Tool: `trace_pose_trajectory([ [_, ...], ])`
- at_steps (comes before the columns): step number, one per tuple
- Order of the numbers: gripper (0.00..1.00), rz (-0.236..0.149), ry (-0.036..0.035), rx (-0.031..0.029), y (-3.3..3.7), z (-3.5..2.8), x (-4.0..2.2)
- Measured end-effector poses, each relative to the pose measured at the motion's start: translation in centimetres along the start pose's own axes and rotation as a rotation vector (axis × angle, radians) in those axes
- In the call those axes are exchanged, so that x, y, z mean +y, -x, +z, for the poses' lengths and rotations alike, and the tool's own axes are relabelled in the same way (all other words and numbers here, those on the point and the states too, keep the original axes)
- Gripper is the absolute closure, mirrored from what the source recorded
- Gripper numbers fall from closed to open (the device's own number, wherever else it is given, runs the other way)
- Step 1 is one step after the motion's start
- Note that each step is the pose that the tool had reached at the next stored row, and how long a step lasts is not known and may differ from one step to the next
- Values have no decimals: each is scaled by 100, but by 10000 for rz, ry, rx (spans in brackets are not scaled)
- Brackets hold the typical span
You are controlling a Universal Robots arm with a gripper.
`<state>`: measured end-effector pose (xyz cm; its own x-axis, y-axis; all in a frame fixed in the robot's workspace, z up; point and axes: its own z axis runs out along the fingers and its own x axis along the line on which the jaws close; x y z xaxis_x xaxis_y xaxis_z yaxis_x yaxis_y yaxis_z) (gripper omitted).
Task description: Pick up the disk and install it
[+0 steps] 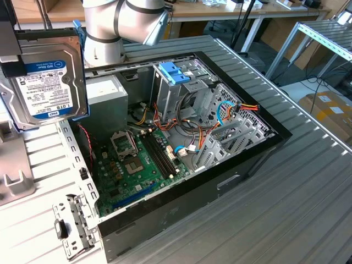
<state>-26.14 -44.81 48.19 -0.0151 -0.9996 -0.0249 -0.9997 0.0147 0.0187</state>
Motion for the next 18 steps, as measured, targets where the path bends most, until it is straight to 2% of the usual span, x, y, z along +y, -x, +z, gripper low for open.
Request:
trace_pose_trajectory([
  [15,63,0,14,1,3,-4,-182],
  [18,63,1,14,1,3,-4,-196],
])
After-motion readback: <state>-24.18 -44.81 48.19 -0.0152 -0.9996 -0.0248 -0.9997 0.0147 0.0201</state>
